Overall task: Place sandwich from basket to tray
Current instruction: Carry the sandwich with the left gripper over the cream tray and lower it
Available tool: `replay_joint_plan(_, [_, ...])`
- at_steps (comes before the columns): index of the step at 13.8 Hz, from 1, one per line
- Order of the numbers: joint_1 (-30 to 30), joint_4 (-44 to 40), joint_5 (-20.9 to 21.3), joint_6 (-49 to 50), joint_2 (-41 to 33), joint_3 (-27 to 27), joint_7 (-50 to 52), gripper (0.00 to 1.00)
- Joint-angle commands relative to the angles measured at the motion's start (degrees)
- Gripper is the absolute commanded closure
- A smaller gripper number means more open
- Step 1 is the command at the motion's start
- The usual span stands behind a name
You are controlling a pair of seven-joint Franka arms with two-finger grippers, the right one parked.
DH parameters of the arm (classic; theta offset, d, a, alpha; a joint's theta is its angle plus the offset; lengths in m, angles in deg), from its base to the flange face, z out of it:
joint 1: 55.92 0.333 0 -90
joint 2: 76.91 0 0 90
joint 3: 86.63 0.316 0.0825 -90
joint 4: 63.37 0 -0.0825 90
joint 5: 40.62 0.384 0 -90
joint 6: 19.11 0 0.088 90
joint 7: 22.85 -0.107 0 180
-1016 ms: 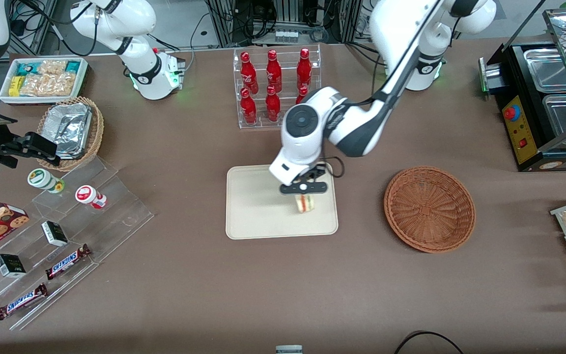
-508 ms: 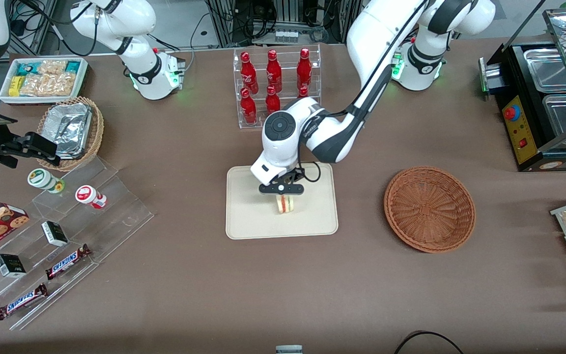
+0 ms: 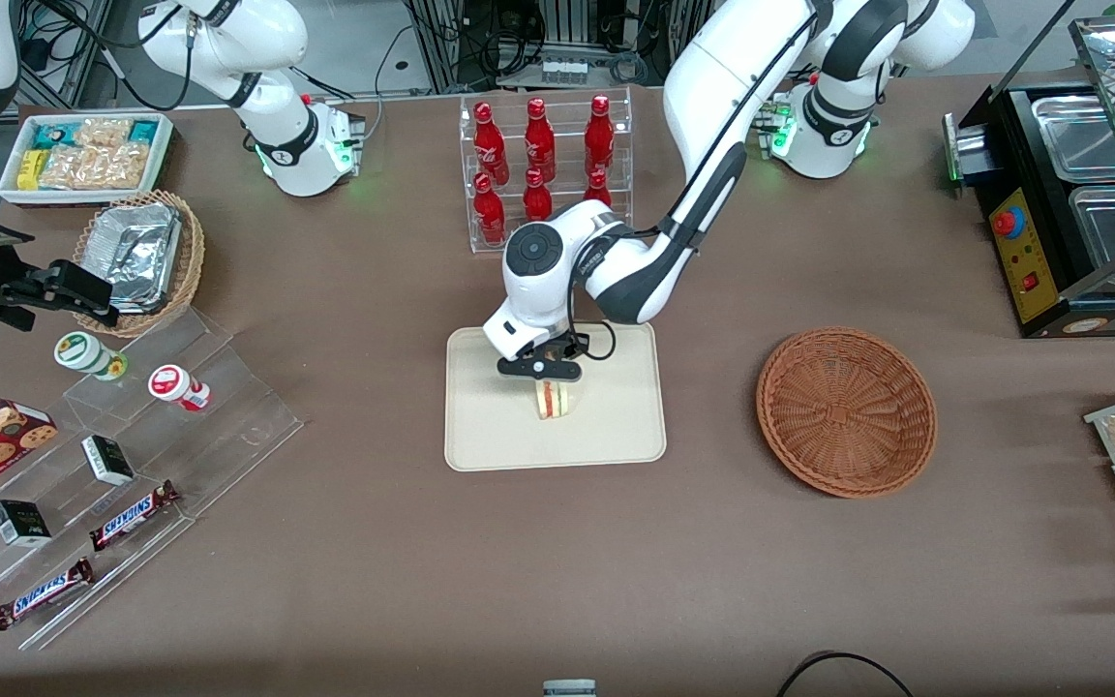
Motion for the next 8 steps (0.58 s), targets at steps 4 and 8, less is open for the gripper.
replay_joint_plan(4, [-1.5,-1.8,0.8,1.6,0.3,1.1,1.5,0.0])
replay_joint_plan(8, [0.3,-1.9,0.1,4.6,-5.0,1.7,1.8,0.0])
